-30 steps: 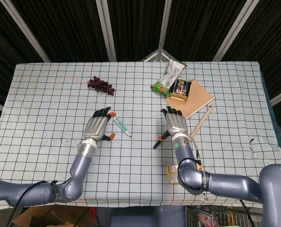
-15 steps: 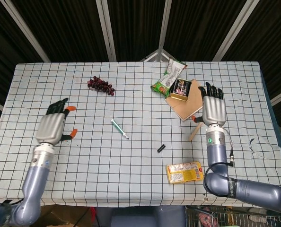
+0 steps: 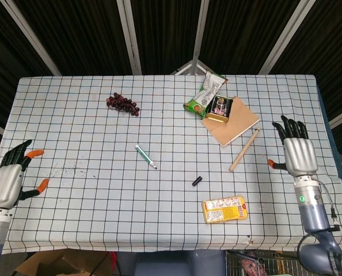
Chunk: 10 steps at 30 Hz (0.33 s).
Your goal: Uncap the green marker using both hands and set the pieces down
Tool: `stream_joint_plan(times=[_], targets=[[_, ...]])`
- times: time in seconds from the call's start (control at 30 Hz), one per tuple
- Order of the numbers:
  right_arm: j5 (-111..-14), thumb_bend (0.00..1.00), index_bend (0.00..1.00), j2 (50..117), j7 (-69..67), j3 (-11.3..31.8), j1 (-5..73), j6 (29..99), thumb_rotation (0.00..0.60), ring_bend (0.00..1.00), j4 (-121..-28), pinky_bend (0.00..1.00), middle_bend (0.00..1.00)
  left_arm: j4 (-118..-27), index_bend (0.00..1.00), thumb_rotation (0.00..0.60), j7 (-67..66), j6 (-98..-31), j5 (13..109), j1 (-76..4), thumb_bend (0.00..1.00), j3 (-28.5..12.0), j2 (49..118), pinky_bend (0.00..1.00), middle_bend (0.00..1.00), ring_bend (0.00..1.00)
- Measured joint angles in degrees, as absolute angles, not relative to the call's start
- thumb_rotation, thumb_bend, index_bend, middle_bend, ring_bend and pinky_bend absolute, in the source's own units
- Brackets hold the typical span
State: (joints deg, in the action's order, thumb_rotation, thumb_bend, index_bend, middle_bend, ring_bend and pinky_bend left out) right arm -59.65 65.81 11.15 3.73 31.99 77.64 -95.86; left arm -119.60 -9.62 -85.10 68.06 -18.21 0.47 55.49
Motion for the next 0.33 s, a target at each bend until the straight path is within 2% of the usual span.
stream_joint_plan(times=[0.33], targets=[[-67.47, 0.1, 0.16, 60.72, 2.09, 0.24, 22.45, 81.63, 0.6, 0.0, -93.82, 0.0, 0.0, -108.36, 0.24, 0.6, 3.63, -86.3, 75.3, -11.01, 0.43, 3.99, 54.03, 0.0, 0.0, 0.0]])
